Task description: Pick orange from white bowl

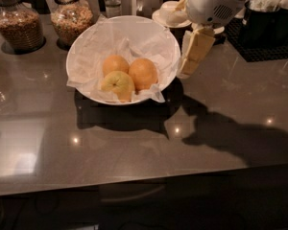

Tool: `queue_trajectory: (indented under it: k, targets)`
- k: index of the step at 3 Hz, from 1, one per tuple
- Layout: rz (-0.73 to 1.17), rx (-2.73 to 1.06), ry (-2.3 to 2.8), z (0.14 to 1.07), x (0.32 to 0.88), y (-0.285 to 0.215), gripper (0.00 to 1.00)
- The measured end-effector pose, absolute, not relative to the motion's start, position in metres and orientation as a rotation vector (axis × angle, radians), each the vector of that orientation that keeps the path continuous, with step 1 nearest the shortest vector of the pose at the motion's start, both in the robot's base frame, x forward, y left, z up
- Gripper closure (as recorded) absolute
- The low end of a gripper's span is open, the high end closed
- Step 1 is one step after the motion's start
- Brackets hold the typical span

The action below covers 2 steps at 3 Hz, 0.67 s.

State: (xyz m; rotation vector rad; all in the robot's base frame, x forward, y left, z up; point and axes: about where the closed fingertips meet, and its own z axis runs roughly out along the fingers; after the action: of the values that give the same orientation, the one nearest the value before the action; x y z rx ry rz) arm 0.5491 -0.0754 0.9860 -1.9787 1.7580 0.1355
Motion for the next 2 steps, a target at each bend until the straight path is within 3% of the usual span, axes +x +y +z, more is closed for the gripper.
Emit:
queue_trajectory:
  k: [1, 2]
  targets:
    - [0.101, -2.079, 1.739, 0.971, 0.563, -0.051, 0.41]
    - [0.068, -2.196, 1.733, 0.943, 0.565, -0.031, 0.42]
